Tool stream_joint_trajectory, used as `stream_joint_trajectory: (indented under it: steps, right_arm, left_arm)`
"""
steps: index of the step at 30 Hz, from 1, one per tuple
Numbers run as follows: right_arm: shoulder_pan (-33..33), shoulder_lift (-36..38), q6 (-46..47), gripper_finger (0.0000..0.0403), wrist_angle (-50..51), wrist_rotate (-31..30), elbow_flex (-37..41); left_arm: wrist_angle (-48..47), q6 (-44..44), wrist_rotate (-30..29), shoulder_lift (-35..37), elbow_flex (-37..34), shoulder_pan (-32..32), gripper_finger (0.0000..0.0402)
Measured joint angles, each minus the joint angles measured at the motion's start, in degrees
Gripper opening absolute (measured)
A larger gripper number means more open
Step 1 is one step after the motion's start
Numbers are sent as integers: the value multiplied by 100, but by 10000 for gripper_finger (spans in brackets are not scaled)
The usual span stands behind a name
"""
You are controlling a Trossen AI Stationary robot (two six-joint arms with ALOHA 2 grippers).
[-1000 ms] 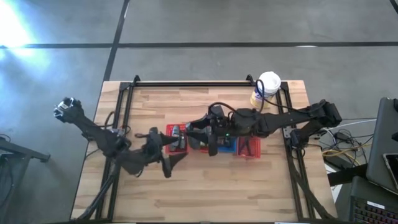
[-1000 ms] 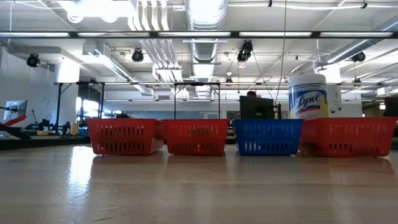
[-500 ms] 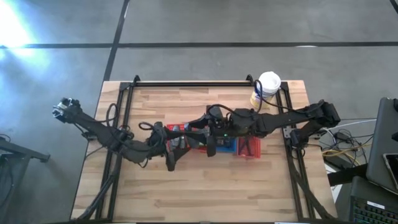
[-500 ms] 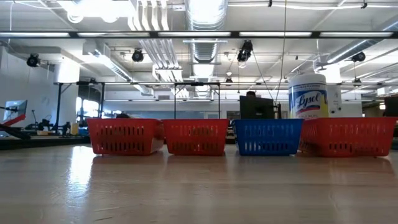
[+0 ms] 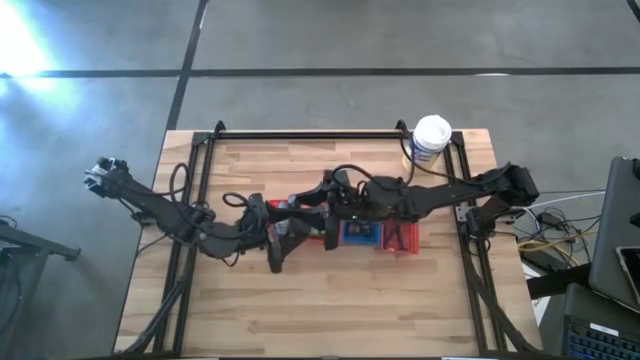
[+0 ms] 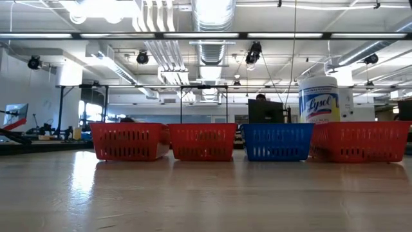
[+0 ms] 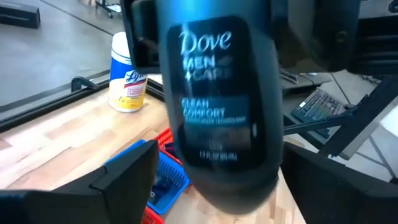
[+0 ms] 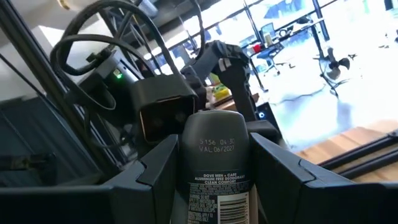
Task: Pick & Place Travel size toiletries
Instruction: Put the gray deodorant into the left orange basket
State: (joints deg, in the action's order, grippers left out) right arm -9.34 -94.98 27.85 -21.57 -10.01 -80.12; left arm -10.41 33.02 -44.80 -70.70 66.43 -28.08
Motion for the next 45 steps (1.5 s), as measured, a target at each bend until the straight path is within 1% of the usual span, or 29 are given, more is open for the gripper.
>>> stream_joint_trajectory:
  steps: [2,4,9,10,17,19,22,24,25,28,30,31,33,34,36,38,40,43,45]
  right_arm:
    - [0,-57,56,164,-84,35,0]
    - [0,-80,70,164,-87,70,1]
    - [4,-89,122,169,-97,125,7]
    - [2,-87,113,169,-108,123,7]
    - [-2,-76,135,178,0,123,4]
    - [-2,-42,150,190,115,117,4]
    - [7,56,124,217,400,79,7]
    - [9,169,105,239,831,65,-15]
    - [7,232,95,251,1019,27,-38]
    - [-4,436,86,286,1822,-352,-104]
    - [-4,585,84,309,2387,-718,-129]
    - [-6,646,91,319,2630,-940,-144]
    - [-10,820,197,337,3090,-1343,-174]
    - [-9,909,262,344,3307,-1460,-180]
    - [-3,1087,490,355,3645,-1607,-197]
    - [13,1213,657,361,3989,-1715,-192]
    - [24,1296,798,362,4245,-1767,-183]
    - [23,1402,915,359,4507,-1918,-177]
    - [-6,1444,976,355,4600,-2016,-177]
  left_arm:
    - [41,-91,35,-16,30,7,325]
    - [38,-135,36,-17,31,7,305]
    - [55,-115,58,-11,36,4,226]
    - [58,-105,80,-8,38,4,218]
    - [25,-152,66,-8,38,2,218]
    - [-56,-176,59,-13,34,12,218]
    - [-306,-110,-147,-12,31,35,217]
    - [-635,131,-361,8,28,51,216]
    - [-812,296,-371,28,27,76,215]
    - [-1448,939,-378,66,16,191,213]
    - [-2073,1693,-307,77,5,348,213]
    - [-2456,2179,-141,80,-5,494,213]
    - [-3255,3071,381,69,-30,857,213]
    - [-3491,3321,635,55,-84,1066,213]
    - [-3467,3455,1160,47,-275,1494,213]
    - [-3014,3371,1885,46,-547,1989,213]
    - [-2333,3275,2547,29,-896,2384,213]
    - [-1208,3415,3229,-47,-1559,2770,212]
    - [-691,3679,3598,-111,-1982,2892,212]
